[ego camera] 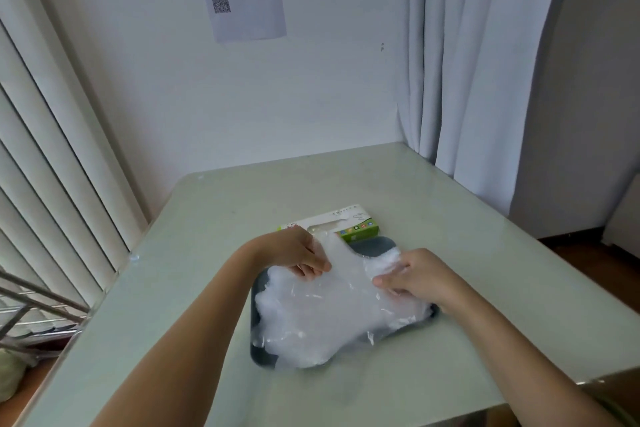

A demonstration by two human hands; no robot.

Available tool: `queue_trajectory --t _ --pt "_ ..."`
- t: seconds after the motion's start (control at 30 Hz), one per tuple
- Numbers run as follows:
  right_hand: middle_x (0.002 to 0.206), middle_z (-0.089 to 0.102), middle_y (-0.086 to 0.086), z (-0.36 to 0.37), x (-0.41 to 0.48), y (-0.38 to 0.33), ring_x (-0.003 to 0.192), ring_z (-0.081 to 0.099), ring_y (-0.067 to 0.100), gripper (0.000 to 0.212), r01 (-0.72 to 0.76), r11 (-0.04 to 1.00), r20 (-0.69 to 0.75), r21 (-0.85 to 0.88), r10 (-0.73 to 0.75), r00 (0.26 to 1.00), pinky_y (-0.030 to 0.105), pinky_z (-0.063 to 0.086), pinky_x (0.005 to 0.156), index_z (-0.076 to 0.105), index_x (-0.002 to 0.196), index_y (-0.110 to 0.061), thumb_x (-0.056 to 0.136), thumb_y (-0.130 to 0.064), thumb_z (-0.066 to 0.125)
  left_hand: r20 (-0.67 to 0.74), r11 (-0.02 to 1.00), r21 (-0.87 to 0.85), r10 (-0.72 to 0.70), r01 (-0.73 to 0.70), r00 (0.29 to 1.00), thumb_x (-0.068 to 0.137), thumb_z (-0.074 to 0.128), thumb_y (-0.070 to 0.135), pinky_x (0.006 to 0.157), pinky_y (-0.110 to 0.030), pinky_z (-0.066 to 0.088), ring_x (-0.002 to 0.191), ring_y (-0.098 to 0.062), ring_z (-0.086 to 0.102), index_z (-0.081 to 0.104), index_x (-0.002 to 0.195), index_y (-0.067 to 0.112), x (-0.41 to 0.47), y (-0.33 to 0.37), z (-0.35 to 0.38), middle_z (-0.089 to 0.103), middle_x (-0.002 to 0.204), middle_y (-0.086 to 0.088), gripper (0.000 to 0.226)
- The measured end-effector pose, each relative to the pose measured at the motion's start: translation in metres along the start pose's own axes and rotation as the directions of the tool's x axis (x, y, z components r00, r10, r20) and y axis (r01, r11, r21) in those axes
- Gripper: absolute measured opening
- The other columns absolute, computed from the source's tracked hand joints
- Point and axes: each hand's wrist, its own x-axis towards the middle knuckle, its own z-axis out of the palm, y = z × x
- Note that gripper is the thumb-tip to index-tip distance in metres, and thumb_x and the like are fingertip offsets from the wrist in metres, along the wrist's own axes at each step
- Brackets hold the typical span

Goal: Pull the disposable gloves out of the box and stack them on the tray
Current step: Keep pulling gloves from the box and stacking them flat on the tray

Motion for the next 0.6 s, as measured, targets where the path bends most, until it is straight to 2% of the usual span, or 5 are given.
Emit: queue_trajectory --t 0.17,0.3,0.43,0.53,0.6 --pt "0.050 0.059 -0.012 0.003 0.002 0.001 0.055 0.053 -0.003 0.017 0.111 0.985 -0.020 -0.130 -0.115 0.993 0.011 0.039 0.053 0.065 0.063 -0.023 0.073 -0.013 0.073 -0.008 0.998 0.060 0.025 -0.025 1.000 0.088 0.069 0.030 0.076 -0.022 0.057 0.083 -0.013 0.069 0.070 0.097 0.008 0.009 -0.002 0.003 0.071 0.091 -0.003 0.024" --pt "0.071 0.067 -0.008 0.005 0.003 0.004 0.067 0.058 0.000 0.019 0.160 0.974 -0.003 -0.163 -0.162 0.987 0.011 0.042 0.059 0.063 0.065 -0.026 0.077 -0.013 0.071 -0.125 0.989 0.049 0.147 -0.142 0.981 0.089 0.051 0.061 0.080 -0.028 0.054 0.092 -0.013 0.064 0.065 0.104 0.026 0.016 0.010 0.006 0.068 0.103 0.009 0.041" --pt "0.076 0.067 -0.007 0.006 0.006 0.005 0.062 0.053 -0.002 0.018 0.175 0.969 0.006 -0.177 -0.177 0.984 0.009 0.039 0.054 0.063 0.067 -0.026 0.079 -0.014 0.072 -0.029 0.989 0.028 0.148 -0.147 0.989 0.088 0.040 0.071 0.081 -0.024 0.041 0.085 -0.004 0.057 0.067 0.104 0.026 0.026 0.038 0.023 0.071 0.093 0.014 0.055" --pt "0.074 0.068 -0.007 0.007 0.007 0.006 0.061 0.055 -0.002 0.018 0.172 0.967 0.004 -0.187 -0.174 0.985 0.010 0.039 0.055 0.064 0.067 -0.025 0.078 -0.014 0.072 0.045 0.986 0.101 0.129 -0.133 0.991 0.081 0.039 0.078 0.091 -0.025 0.042 0.093 -0.009 0.060 0.068 0.100 0.021 0.036 0.050 0.038 0.071 0.092 0.007 0.067" --pt "0.064 0.065 -0.008 0.008 0.009 0.006 0.052 0.056 -0.005 0.018 0.157 0.974 0.002 -0.162 -0.158 0.987 0.009 0.038 0.051 0.063 0.067 -0.022 0.079 -0.011 0.071 0.062 0.975 0.175 0.124 -0.133 0.990 0.084 0.036 0.077 0.092 -0.025 0.040 0.102 -0.014 0.056 0.066 0.113 0.022 0.040 0.053 0.044 0.066 0.100 0.004 0.068"
